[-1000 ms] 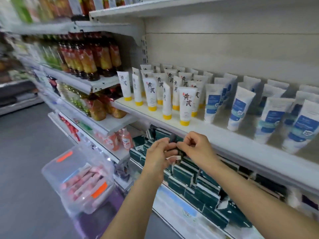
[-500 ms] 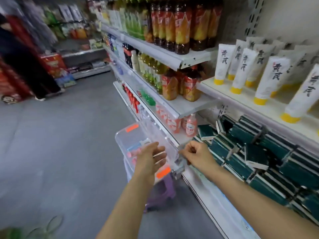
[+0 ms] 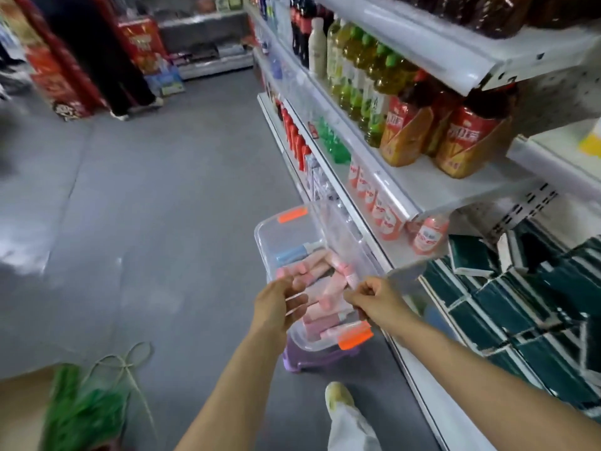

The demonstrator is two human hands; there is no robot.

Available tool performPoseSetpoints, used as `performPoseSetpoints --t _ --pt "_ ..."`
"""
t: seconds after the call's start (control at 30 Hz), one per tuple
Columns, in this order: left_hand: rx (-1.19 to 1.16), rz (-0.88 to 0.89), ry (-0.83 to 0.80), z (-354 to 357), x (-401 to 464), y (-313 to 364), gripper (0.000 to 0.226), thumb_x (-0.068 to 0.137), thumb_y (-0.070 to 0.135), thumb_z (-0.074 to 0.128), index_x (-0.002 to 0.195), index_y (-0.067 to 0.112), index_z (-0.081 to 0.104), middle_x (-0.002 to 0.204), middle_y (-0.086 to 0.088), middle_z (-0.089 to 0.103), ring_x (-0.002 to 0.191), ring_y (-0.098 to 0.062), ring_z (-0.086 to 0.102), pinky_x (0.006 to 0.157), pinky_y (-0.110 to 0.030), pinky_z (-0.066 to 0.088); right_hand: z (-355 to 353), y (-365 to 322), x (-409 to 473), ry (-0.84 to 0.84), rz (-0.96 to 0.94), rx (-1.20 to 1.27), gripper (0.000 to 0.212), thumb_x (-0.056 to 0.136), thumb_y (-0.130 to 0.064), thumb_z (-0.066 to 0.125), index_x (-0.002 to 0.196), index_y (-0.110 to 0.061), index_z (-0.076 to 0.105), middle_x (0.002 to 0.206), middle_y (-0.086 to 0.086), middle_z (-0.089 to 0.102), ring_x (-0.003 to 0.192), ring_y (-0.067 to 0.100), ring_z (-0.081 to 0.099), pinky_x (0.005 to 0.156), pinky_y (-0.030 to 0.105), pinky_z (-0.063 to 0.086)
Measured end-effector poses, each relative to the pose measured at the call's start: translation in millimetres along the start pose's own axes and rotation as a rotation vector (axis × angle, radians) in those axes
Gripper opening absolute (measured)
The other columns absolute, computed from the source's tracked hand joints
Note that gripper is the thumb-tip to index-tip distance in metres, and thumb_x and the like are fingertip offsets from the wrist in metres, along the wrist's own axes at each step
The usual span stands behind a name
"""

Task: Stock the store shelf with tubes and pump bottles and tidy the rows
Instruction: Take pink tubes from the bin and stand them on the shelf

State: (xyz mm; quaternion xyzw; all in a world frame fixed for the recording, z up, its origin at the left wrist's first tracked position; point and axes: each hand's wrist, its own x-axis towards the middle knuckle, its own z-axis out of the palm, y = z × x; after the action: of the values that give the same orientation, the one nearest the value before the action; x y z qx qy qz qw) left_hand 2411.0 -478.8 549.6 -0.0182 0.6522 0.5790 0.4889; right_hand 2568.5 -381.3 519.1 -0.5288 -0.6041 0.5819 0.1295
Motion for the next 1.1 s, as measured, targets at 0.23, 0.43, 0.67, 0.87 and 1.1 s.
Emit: performPoseSetpoints --t 0.23,0.43,0.67,0.87,1.1 --pt "0.109 -0.064 0.057 19.0 105.0 6.9 0.015 0.095 0.013 0.05 0.091 0.011 0.064 0.087 -0.009 0.066 0.076 -0.023 0.062 0.065 -0.031 0.055 28.0 22.2 114.0 -0.126 0.214 -0.077 0.016 0.086 -0.01 0.064 0.074 -0.009 0.053 0.061 0.007 0.056 0.047 0.019 0.05 0.044 0.022 0.039" --pt "0.287 -0.086 0.078 38.6 200.9 -16.9 0.019 0.093 0.007 0.048 0.087 0.01 0.066 0.077 -0.007 0.063 0.071 -0.02 0.058 0.069 -0.033 0.052 54.9 67.4 195.1 -0.138 0.37 -0.339 0.03 0.083 -0.025 0.057 0.102 -0.002 0.056 0.081 0.012 0.057 0.072 0.028 0.062 0.065 0.036 0.053" --pt "0.739 0.04 0.082 53.7 286.1 -46.6 0.018 0.093 0.008 0.045 0.09 0.014 0.063 0.086 -0.004 0.058 0.082 -0.021 0.053 0.069 -0.026 0.042 89.4 105.6 226.0 -0.097 0.406 -0.73 0.087 0.097 -0.056 0.037 0.149 0.007 0.006 0.139 0.018 0.049 0.12 0.032 0.055 0.092 0.037 0.045" --pt "1.156 0.127 -0.003 64.4 332.1 -66.9 0.045 0.092 0.013 0.046 0.138 0.013 0.042 0.139 -0.009 0.046 0.127 -0.028 0.042 0.106 -0.039 0.03 113.4 127.0 243.4 -0.09 0.449 -0.708 0.107 0.082 -0.066 0.053 0.148 -0.011 -0.01 0.147 0.018 0.038 0.128 0.037 0.046 0.103 0.052 0.041" --pt "1.725 0.348 -0.018 65.2 359.4 -90.7 0.047 0.094 0.033 0.054 0.136 0.019 0.038 0.137 -0.006 0.045 0.123 -0.028 0.041 0.103 -0.04 0.033 118.9 131.1 240.6 -0.085 0.465 -0.804 0.107 0.09 -0.058 0.053 0.149 -0.012 -0.023 0.149 0.015 0.037 0.129 0.031 0.047 0.108 0.045 0.039"
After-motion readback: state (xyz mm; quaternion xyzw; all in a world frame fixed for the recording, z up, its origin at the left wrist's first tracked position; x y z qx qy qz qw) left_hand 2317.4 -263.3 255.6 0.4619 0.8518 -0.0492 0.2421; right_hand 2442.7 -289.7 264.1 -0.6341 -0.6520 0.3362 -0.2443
